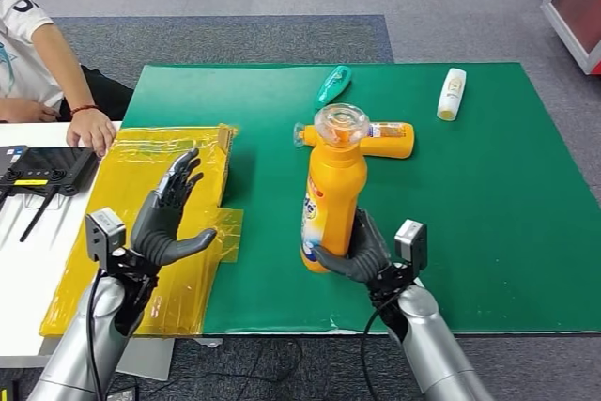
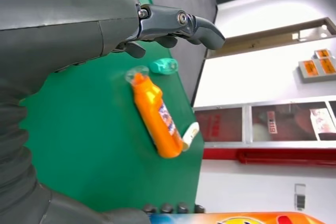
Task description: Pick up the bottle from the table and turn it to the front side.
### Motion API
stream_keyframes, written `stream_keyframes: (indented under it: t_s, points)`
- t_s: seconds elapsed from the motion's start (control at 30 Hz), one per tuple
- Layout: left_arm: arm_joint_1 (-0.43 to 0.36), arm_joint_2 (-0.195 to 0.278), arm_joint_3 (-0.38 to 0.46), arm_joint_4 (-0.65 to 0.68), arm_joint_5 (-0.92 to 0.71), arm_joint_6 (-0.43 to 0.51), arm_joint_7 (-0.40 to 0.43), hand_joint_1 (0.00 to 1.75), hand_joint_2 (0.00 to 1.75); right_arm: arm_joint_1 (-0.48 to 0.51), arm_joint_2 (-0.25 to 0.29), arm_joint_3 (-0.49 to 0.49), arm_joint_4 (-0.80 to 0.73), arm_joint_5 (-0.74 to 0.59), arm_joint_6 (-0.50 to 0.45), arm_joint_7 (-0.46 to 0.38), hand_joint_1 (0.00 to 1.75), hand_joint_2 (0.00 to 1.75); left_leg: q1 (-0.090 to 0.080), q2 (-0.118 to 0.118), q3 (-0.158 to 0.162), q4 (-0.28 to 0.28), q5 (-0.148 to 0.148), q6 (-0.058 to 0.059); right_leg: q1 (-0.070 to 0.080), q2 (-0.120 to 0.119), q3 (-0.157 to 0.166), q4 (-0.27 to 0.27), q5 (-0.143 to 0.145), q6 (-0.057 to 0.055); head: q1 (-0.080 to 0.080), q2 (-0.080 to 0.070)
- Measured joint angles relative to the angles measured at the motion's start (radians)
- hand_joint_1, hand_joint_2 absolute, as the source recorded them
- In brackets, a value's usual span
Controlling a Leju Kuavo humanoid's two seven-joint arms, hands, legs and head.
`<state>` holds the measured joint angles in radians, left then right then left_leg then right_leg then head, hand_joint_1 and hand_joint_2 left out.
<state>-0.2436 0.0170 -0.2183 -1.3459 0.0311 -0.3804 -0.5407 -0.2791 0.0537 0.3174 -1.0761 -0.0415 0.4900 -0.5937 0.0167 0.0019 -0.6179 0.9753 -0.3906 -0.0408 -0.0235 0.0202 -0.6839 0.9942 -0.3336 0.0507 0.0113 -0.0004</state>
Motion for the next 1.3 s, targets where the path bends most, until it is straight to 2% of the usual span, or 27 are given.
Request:
stream_keyframes:
  t_s: [0.23, 0.37, 0.53, 0.67, 0.77, 0.83, 0.97, 1.3]
  points:
    - [-0.035, -0.006, -0.030, 0.008, 0.012, 0.005, 0.016, 0.00, 1.75, -0.002, 0.023, 0.038, 0.000, 0.017, -0.038, 0.000, 1.75, 1.75, 0.000, 0.000, 0.000, 0.000, 0.000, 0.000, 0.000, 0.000, 0.000, 0.000, 0.000, 0.000, 0.000, 0.000]
    - [-0.046, -0.007, -0.040, 0.012, 0.030, 0.004, 0.043, 0.00, 1.75, -0.004, 0.025, 0.048, 0.000, 0.049, -0.100, 0.001, 1.75, 1.75, 0.000, 0.000, 0.000, 0.000, 0.000, 0.000, 0.000, 0.000, 0.000, 0.000, 0.000, 0.000, 0.000, 0.000]
    - [-0.087, -0.011, -0.068, 0.026, 0.093, -0.010, 0.138, 0.00, 1.75, -0.013, 0.029, 0.064, 0.001, 0.147, -0.264, 0.003, 1.75, 1.75, 0.000, 0.000, 0.000, 0.000, 0.000, 0.000, 0.000, 0.000, 0.000, 0.000, 0.000, 0.000, 0.000, 0.000]
    - [-0.110, -0.015, -0.081, 0.036, 0.110, -0.009, 0.167, 0.00, 1.75, -0.017, 0.032, 0.072, 0.002, 0.201, -0.343, 0.011, 1.75, 1.75, 0.000, 0.000, 0.000, 0.000, 0.000, 0.000, 0.000, 0.000, 0.000, 0.000, 0.000, 0.000, 0.000, 0.000]
    - [-0.124, -0.015, -0.097, 0.038, 0.135, 0.002, 0.207, 0.00, 1.75, -0.018, 0.038, 0.082, 0.004, 0.278, -0.473, 0.029, 1.75, 1.75, 0.000, 0.000, 0.000, 0.000, 0.000, 0.000, 0.000, 0.000, 0.000, 0.000, 0.000, 0.000, 0.000, 0.000]
    - [-0.133, -0.015, -0.113, 0.038, 0.156, 0.008, 0.238, 0.00, 1.75, -0.019, 0.043, 0.087, 0.007, 0.298, -0.527, 0.034, 1.75, 1.75, 0.000, 0.000, 0.000, 0.000, 0.000, 0.000, 0.000, 0.000, -0.001, 0.000, 0.000, 0.000, 0.000, 0.000]
    - [-0.153, -0.016, -0.142, 0.038, 0.170, 0.022, 0.268, 0.00, 1.75, -0.019, 0.049, 0.090, 0.011, 0.307, -0.551, 0.035, 1.75, 1.75, 0.000, 0.000, 0.000, 0.000, 0.000, 0.000, 0.000, 0.000, 0.000, 0.000, 0.000, 0.000, 0.000, 0.000]
    - [-0.187, -0.015, -0.177, 0.041, 0.182, 0.025, 0.275, 0.00, 1.75, -0.026, 0.056, 0.103, 0.014, 0.305, -0.553, 0.036, 1.75, 1.75, 0.000, 0.000, 0.000, 0.000, 0.000, 0.000, 0.000, 0.000, -0.001, 0.000, 0.000, 0.000, 0.000, 0.000]
